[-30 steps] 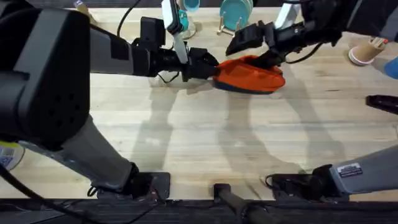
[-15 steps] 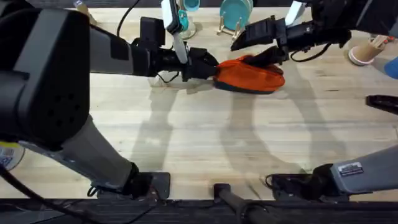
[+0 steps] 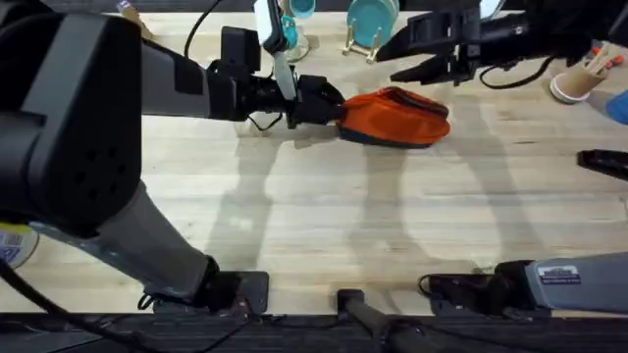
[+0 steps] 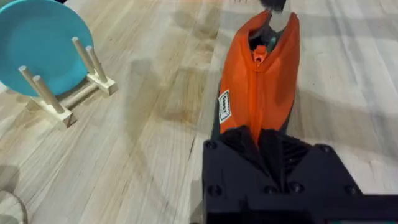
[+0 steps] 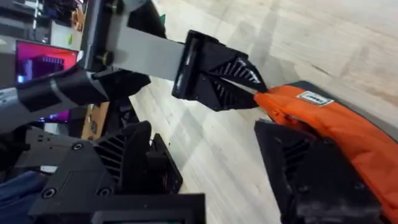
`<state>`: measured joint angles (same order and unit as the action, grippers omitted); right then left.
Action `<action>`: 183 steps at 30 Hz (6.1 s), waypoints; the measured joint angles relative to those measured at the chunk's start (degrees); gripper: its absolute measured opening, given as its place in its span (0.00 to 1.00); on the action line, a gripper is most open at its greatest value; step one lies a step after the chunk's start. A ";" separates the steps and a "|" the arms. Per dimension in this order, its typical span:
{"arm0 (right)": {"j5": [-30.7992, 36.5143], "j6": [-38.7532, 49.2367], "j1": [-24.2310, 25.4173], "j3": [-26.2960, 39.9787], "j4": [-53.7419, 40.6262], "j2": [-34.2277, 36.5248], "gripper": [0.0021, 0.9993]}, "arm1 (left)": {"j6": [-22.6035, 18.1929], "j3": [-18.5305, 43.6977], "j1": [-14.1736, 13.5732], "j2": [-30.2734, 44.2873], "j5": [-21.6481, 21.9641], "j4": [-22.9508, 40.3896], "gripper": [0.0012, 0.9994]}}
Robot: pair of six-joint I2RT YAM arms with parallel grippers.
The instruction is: Unzip the bag, pick up the pens from the table one at a time and place them inside, then zip the bag closed.
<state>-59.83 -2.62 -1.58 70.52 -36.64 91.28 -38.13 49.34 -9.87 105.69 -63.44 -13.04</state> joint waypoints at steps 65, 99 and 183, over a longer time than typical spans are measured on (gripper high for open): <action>32.37 -23.84 -11.49 -6.21 9.75 2.13 1.00 | -0.02 0.00 0.00 0.00 0.02 0.00 0.04; 24.17 -23.73 -11.47 -8.35 17.31 -5.83 1.00 | -0.01 0.00 0.02 0.02 0.04 0.00 0.04; 79.95 -52.51 -35.76 -8.39 6.56 -3.14 0.87 | -0.02 0.00 0.07 0.02 0.28 0.17 0.04</action>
<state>20.12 -55.13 -37.34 62.13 -30.09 88.14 -38.15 49.34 -9.80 105.71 -63.16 -12.86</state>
